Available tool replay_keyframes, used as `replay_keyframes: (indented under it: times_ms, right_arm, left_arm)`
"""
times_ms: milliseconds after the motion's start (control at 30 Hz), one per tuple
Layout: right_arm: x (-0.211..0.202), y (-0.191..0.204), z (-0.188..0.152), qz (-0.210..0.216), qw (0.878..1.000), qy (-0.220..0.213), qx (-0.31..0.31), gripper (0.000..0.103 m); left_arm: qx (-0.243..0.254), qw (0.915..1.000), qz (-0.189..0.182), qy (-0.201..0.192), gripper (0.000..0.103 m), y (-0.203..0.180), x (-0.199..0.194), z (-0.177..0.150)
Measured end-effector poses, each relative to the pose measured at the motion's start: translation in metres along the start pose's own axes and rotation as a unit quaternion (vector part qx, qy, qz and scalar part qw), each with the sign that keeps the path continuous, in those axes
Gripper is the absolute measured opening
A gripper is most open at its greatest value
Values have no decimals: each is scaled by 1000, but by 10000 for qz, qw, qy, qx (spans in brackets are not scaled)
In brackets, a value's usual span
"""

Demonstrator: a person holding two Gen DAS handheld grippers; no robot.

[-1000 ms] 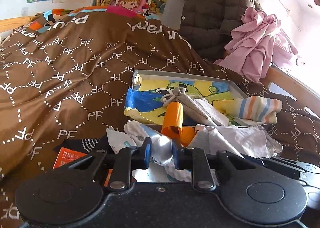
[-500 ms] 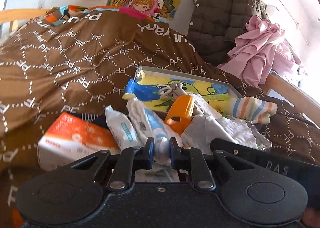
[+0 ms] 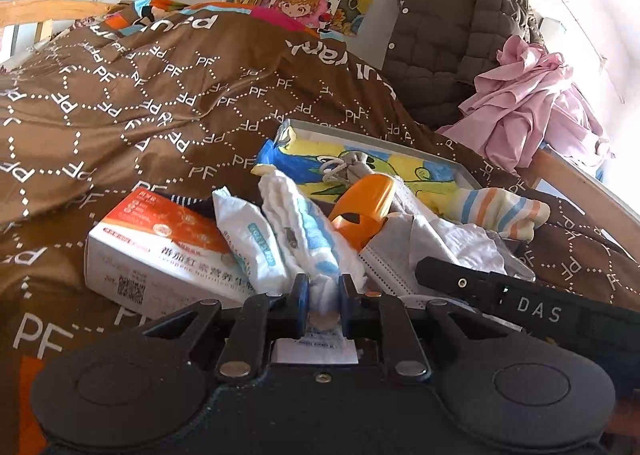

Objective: Organize soft objects
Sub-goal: 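Lift the wipes pack and white cloth and carry both over the tray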

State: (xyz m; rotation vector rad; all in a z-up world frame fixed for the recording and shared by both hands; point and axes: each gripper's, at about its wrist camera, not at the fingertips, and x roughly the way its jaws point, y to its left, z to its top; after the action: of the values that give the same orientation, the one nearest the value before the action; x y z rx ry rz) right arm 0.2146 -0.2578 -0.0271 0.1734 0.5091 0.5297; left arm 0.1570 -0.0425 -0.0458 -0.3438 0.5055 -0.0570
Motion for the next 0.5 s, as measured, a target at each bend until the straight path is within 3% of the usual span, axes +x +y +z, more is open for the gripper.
replay_keyframes:
  times_ms: [300, 400, 500]
  right_arm:
    - [0, 1, 1, 32, 10000, -46, 14, 27]
    - [-1, 3, 1, 45, 10000, -55, -55, 19]
    - [-5, 5, 2, 98, 9999, -77, -54, 18]
  left_arm:
    - [-195, 9994, -202, 207, 19, 5, 3, 1]
    - [-96, 9995, -222, 216, 17, 2, 3, 0]
    - [-11, 9996, -201, 194, 15, -2, 1, 1]
